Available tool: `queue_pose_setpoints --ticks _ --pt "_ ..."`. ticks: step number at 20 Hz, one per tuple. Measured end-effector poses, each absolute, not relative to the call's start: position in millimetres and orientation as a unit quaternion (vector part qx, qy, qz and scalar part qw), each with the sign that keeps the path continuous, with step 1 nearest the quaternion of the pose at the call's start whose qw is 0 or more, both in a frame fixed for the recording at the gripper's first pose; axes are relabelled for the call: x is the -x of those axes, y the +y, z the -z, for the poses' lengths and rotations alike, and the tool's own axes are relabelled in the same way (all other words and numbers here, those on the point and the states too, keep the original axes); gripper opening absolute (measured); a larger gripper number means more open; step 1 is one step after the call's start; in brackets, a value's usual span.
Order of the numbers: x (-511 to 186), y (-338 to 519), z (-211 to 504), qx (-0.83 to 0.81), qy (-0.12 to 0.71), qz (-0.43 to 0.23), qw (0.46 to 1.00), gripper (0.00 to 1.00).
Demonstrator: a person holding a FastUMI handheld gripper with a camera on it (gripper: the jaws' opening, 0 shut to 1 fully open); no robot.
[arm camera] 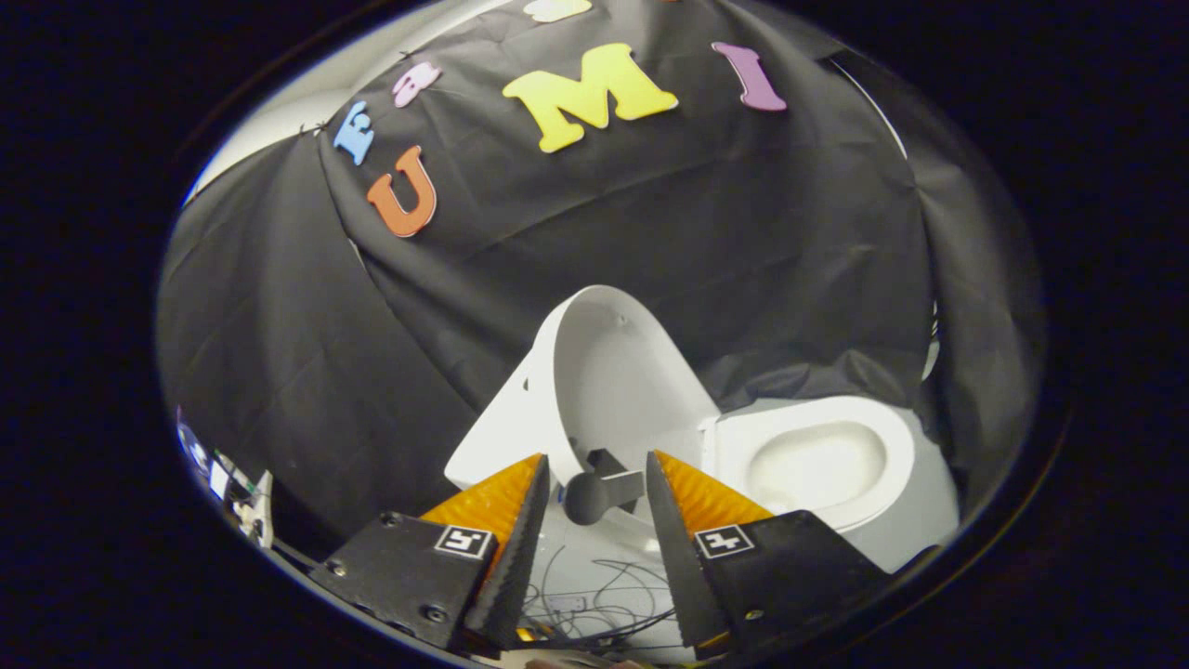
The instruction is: Open the toilet lid.
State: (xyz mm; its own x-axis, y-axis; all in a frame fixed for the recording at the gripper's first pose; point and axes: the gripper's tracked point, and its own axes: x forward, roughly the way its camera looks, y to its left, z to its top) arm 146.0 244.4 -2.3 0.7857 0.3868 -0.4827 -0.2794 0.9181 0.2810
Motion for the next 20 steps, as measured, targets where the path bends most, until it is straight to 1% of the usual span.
queue_pose_setpoints --ticks 2,3,5,6,9,13,16,20 --pt "-137 222 -9 -0.081 0.252 -0.168 0.950 0.69" --pt "-131 212 -15 -0.075 0.241 -0.164 0.954 0.69" --pt "-121 190 -22 -0.069 0.227 -0.152 0.959 0.81" --pt "-115 176 -23 -0.067 0.224 -0.143 0.962 0.91" --pt "-94 141 -35 -0.059 0.200 -0.124 0.970 0.91" --pt "-64 102 -59 -0.032 0.142 -0.099 0.984 0.91" --pt "-46 76 -66 -0.021 0.110 -0.081 0.990 1.00" --pt "-27 49 -70 -0.023 0.071 -0.064 0.995 0.99"
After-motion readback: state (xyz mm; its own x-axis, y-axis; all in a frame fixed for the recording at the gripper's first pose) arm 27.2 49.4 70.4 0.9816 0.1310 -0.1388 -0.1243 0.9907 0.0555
